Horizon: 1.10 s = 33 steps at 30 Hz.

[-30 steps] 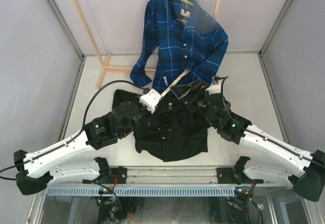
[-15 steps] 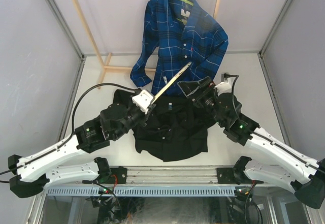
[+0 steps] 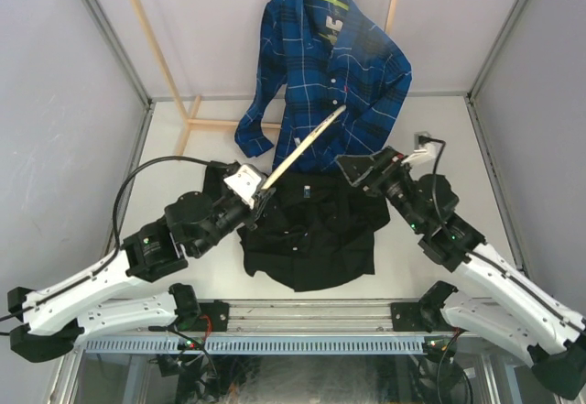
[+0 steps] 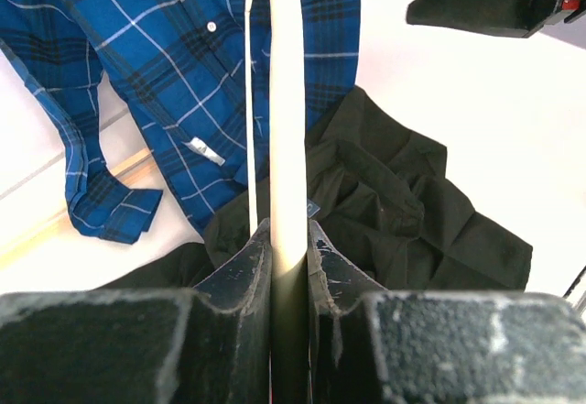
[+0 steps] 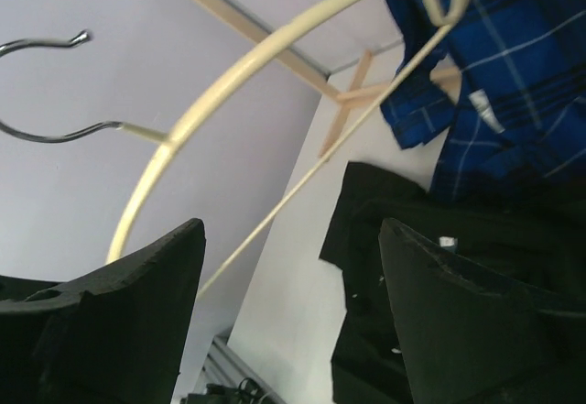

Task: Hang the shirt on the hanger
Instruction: Pick up the hanger from the clothesline.

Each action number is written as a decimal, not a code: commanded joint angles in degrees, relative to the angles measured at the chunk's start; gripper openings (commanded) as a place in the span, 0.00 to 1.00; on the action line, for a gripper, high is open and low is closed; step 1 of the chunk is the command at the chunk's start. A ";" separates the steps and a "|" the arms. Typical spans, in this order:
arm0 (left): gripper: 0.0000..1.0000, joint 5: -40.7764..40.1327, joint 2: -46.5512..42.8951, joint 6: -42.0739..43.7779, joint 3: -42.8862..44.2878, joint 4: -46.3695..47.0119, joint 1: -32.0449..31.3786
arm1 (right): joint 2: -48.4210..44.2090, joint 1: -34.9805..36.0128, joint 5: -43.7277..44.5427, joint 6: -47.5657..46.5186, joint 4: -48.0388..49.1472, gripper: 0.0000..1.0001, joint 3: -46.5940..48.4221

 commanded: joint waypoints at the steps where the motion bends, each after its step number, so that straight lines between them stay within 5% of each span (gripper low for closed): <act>1: 0.00 1.22 -1.51 -0.18 -0.70 6.56 -0.16 | -4.31 -3.22 -5.91 -1.87 4.63 0.76 -3.65; 5: 0.00 2.06 -0.82 -0.47 -0.51 6.49 -0.16 | -1.75 -1.76 -9.91 2.02 11.21 0.76 -3.70; 12: 0.00 2.82 -0.22 -0.66 -0.36 6.25 -0.14 | 6.52 8.37 -2.86 7.39 29.98 0.77 -4.42; 18: 0.00 4.49 -0.06 -0.45 -0.42 6.18 -0.13 | 14.51 9.00 -3.90 16.26 42.33 0.72 -4.40; 30: 0.01 9.39 -0.11 0.47 -0.60 5.43 -0.17 | 16.80 7.06 -7.45 19.74 45.75 0.19 -4.35; 33: 0.13 10.80 -0.10 0.73 -0.59 5.03 -0.17 | 16.08 6.98 -7.19 19.24 44.52 0.09 -4.44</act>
